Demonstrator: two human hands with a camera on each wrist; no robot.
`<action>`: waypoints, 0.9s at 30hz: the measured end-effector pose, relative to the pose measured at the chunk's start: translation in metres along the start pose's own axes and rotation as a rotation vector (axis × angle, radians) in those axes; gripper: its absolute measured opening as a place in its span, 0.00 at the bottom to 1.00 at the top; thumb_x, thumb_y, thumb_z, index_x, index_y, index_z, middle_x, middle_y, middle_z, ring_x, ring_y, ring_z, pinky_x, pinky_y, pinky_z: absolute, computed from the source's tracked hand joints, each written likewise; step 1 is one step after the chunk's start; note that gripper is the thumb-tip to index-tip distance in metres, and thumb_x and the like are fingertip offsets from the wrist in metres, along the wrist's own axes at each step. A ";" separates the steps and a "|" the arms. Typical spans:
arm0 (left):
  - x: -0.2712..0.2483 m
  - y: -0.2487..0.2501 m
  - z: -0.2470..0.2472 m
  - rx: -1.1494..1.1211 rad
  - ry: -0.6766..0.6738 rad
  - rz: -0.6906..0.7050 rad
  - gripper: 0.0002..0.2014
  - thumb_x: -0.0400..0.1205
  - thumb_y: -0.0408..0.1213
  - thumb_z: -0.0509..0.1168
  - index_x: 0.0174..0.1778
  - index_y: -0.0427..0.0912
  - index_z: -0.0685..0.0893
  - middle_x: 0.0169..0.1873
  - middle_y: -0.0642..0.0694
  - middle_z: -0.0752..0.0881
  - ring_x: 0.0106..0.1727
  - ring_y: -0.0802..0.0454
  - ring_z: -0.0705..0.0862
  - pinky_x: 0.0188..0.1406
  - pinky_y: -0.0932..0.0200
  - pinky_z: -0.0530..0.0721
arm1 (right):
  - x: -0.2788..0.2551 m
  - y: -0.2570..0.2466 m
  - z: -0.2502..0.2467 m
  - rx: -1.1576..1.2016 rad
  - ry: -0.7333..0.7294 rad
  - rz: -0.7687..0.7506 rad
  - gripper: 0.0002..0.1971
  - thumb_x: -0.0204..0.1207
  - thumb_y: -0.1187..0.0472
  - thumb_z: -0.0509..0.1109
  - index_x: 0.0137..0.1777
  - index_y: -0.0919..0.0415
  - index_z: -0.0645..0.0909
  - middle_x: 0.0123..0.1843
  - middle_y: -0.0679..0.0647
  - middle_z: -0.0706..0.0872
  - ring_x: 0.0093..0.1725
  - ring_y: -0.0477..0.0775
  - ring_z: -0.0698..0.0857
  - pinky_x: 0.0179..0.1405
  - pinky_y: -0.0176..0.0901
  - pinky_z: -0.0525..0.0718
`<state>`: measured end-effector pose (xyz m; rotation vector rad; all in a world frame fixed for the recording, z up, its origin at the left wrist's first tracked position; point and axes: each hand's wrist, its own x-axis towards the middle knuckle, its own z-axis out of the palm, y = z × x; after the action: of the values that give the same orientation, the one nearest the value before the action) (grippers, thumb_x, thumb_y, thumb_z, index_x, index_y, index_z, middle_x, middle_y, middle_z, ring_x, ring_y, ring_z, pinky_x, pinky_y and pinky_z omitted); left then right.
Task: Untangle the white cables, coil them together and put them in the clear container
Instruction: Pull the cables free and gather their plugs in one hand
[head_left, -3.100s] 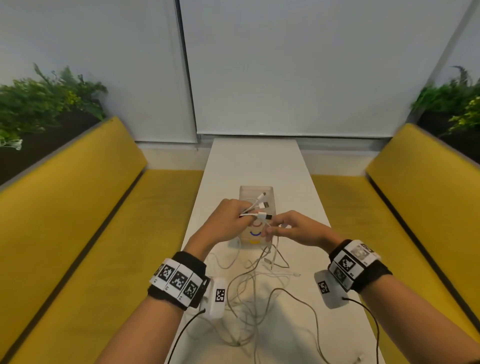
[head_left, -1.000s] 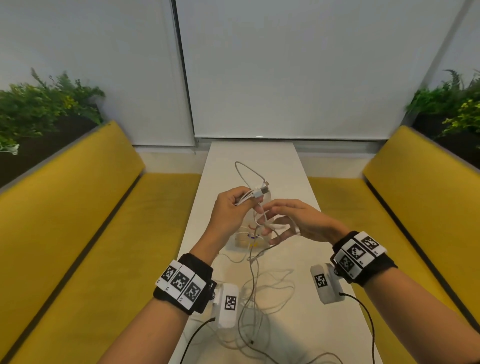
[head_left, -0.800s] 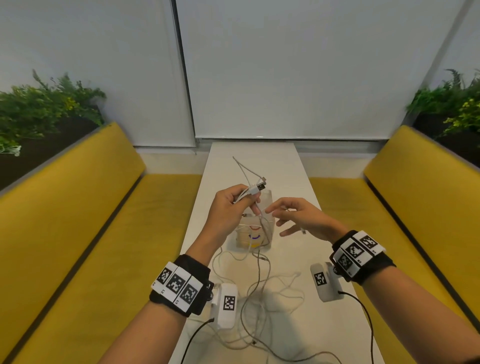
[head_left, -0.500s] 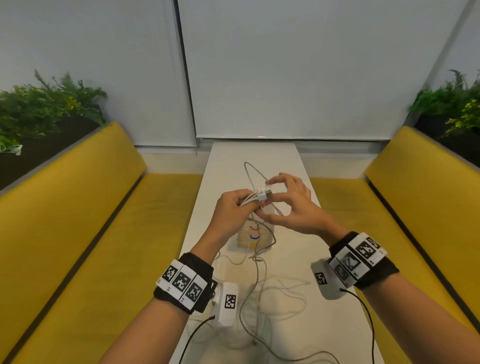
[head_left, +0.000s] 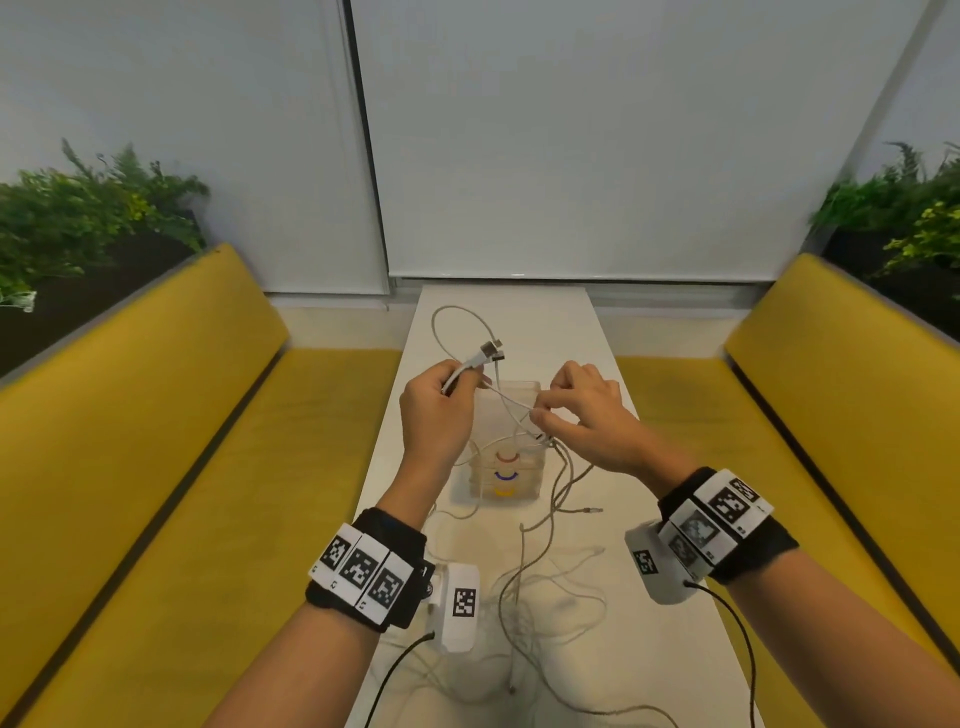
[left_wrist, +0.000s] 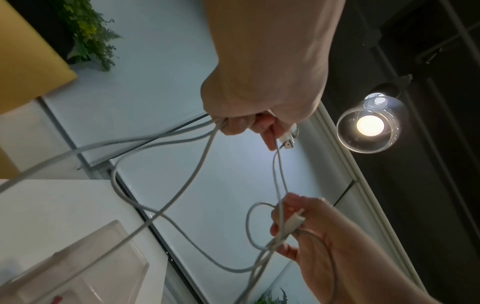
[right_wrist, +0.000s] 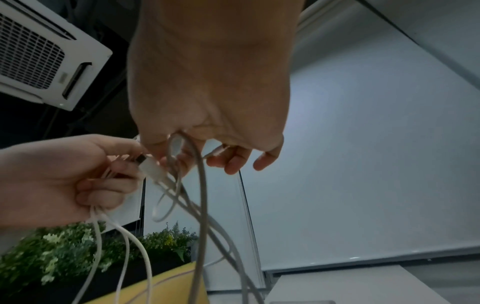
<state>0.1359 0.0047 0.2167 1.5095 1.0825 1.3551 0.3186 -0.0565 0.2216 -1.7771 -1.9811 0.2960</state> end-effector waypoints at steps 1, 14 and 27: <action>0.001 0.000 -0.001 -0.004 0.015 0.001 0.14 0.84 0.35 0.68 0.31 0.50 0.87 0.18 0.61 0.78 0.20 0.62 0.69 0.27 0.60 0.65 | 0.000 0.001 0.001 -0.025 -0.001 0.005 0.10 0.84 0.45 0.62 0.42 0.41 0.80 0.48 0.49 0.70 0.55 0.51 0.67 0.57 0.50 0.64; 0.013 0.008 -0.017 -0.226 0.147 0.049 0.15 0.85 0.38 0.69 0.31 0.49 0.88 0.32 0.47 0.87 0.38 0.56 0.79 0.39 0.65 0.77 | 0.001 0.028 0.016 -0.019 -0.254 0.115 0.27 0.86 0.40 0.54 0.33 0.57 0.77 0.43 0.56 0.79 0.44 0.49 0.74 0.48 0.51 0.73; 0.016 -0.023 -0.026 0.416 -0.275 -0.001 0.13 0.82 0.39 0.68 0.31 0.48 0.90 0.25 0.48 0.85 0.27 0.53 0.76 0.28 0.58 0.68 | -0.006 0.036 0.015 0.440 0.060 0.049 0.17 0.87 0.52 0.58 0.35 0.49 0.76 0.38 0.49 0.77 0.37 0.46 0.75 0.40 0.37 0.73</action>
<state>0.1086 0.0275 0.2016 1.9288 1.2331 0.9175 0.3434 -0.0555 0.1913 -1.5306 -1.6726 0.6335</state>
